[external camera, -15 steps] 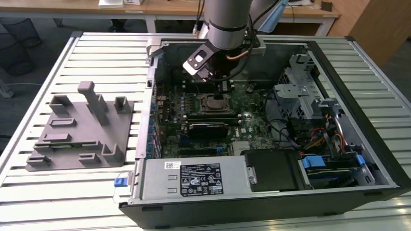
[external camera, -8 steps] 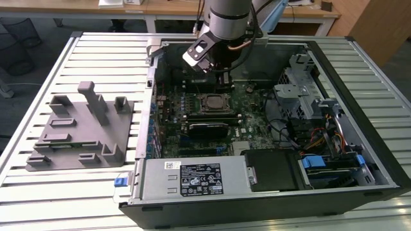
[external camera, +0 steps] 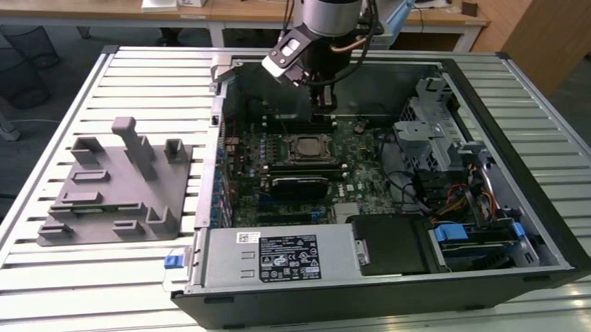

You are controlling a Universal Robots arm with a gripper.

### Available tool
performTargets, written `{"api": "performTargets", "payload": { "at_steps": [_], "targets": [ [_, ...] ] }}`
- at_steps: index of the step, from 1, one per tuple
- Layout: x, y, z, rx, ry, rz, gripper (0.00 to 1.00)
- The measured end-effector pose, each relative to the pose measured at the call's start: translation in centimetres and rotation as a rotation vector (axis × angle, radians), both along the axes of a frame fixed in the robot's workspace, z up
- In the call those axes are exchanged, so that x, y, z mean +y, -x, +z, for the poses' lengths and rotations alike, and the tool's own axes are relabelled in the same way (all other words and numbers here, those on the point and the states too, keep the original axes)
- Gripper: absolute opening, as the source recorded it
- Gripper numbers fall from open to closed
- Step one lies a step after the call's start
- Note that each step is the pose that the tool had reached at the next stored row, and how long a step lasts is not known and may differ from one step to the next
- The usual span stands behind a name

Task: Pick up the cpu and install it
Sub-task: 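Install the first cpu locking lever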

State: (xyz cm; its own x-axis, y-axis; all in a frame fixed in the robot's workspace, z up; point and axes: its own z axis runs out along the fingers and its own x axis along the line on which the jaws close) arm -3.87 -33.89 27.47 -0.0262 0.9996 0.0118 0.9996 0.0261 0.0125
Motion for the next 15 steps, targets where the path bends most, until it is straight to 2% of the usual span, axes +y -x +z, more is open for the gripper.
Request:
{"api": "performTargets", "payload": {
  "at_steps": [7,15],
  "targets": [
    [0.00,0.00,0.02,0.0000,0.0002,0.011,0.11],
    [0.00,0.00,0.01,0.0000,0.0002,0.150,0.11]
  ]
}}
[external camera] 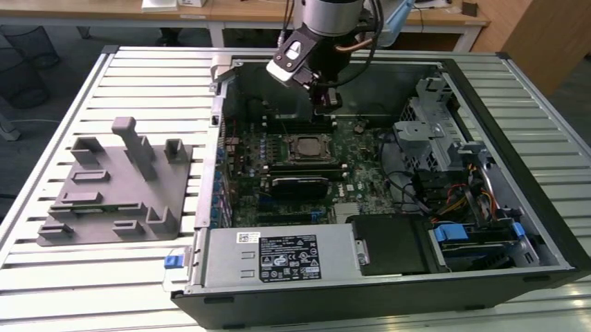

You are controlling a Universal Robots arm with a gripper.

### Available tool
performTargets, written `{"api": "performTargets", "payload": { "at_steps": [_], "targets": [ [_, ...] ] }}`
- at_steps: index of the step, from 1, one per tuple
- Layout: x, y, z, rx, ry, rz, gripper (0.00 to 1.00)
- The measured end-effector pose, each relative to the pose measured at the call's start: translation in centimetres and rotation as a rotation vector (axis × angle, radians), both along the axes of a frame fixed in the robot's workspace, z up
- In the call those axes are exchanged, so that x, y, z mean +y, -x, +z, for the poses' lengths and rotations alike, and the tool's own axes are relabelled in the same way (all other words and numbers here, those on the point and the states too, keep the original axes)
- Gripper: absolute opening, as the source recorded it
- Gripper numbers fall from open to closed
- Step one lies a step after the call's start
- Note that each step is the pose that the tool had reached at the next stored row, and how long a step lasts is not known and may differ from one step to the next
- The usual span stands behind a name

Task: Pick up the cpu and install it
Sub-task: 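Install the first cpu locking lever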

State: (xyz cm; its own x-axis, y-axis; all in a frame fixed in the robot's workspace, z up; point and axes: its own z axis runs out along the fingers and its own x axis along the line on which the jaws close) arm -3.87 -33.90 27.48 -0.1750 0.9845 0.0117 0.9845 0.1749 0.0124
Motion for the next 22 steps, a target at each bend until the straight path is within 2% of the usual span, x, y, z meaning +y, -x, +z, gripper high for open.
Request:
{"api": "performTargets", "payload": {
  "at_steps": [22],
  "targets": [
    [0.00,0.00,-0.03,0.0000,0.0000,0.400,0.11]
  ]
}}
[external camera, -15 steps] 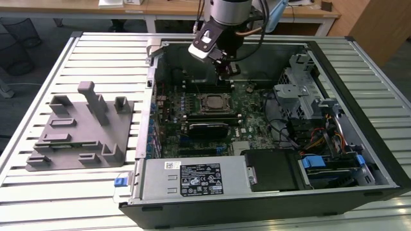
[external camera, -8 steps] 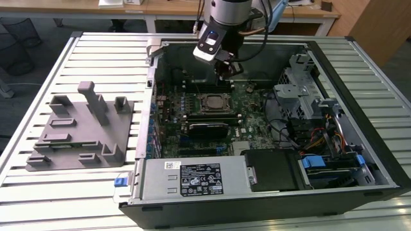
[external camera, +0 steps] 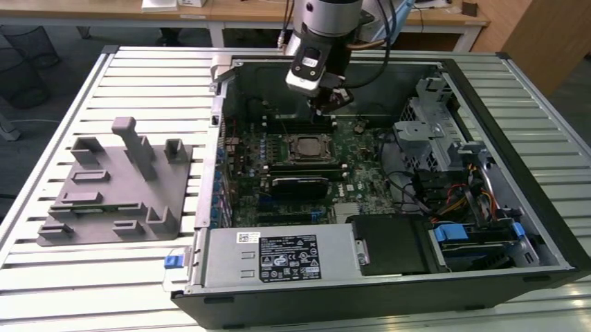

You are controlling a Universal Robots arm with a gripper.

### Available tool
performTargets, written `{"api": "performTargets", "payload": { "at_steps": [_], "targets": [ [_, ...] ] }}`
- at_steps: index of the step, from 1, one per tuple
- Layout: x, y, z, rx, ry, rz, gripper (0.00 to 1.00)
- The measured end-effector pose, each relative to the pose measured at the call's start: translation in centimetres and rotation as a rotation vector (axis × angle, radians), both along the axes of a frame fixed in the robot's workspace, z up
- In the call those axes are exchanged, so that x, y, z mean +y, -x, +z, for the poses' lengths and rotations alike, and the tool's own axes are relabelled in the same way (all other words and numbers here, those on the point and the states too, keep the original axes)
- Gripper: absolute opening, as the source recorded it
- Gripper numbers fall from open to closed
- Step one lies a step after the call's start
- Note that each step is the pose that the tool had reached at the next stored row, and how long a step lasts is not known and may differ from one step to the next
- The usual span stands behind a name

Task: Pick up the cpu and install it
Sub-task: 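Install the first cpu locking lever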

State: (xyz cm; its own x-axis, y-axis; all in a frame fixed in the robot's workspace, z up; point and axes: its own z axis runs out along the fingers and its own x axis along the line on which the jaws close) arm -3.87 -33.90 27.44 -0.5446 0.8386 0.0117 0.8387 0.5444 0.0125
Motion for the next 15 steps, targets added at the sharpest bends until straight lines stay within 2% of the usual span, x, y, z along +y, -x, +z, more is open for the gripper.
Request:
{"api": "performTargets", "payload": {
  "at_steps": [15],
  "targets": [
    [0.00,0.00,-0.07,0.0000,0.0001,0.273,0.11]
  ]
}}
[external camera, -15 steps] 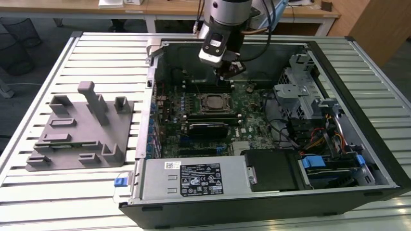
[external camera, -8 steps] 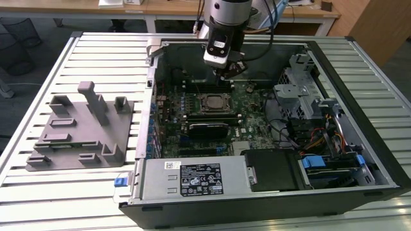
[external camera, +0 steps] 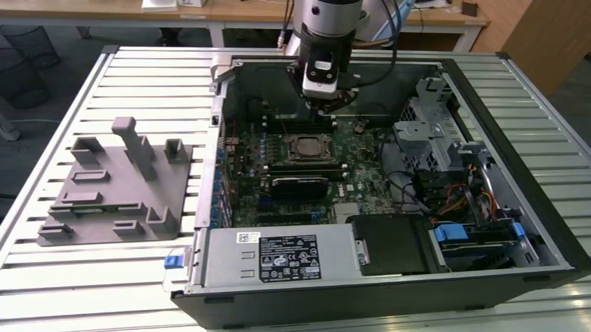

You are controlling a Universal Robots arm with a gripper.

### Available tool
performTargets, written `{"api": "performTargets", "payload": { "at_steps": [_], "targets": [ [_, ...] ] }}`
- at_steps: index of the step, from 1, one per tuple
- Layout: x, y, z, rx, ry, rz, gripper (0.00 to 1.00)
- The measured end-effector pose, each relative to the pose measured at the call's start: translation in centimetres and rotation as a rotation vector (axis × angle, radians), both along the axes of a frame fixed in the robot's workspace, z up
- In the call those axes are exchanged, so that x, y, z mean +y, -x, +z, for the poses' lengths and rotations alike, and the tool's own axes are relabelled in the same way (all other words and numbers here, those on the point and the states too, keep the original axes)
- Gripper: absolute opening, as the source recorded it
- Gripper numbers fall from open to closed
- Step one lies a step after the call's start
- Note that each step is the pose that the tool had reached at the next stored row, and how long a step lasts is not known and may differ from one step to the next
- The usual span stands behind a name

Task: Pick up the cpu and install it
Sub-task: 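Install the first cpu locking lever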

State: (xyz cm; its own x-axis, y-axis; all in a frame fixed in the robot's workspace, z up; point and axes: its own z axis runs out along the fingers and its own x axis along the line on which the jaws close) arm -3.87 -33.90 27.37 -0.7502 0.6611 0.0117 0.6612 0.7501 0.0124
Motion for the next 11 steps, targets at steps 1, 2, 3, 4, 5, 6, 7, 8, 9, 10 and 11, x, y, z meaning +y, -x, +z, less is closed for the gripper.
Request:
{"api": "performTargets", "payload": {
  "at_steps": [1,2,3,4,5,6,7,8,9,10,11],
  "targets": [
    [0.00,0.00,-0.01,0.0000,0.0000,0.018,0.11],
    [0.00,0.00,-0.02,0.0000,0.0000,0.036,0.11],
    [0.00,0.00,-0.02,0.0000,0.0000,0.054,0.11],
    [0.00,0.00,-0.03,0.0000,0.0000,0.074,0.11],
    [0.00,0.00,-0.04,0.0000,0.0000,0.091,0.11],
    [0.00,0.00,-0.05,0.0000,0.0000,0.126,0.11],
    [0.00,0.00,-0.05,0.0000,0.0000,0.129,0.11],
    [0.00,0.00,-0.05,0.0000,0.0000,0.131,0.11],
    [0.00,0.00,-0.06,0.0000,-0.0001,0.133,0.11],
    [0.00,0.00,-0.05,0.0000,0.0000,0.140,0.11],
    [0.00,0.00,-0.06,0.0000,0.0000,0.157,0.11]
  ]
}}
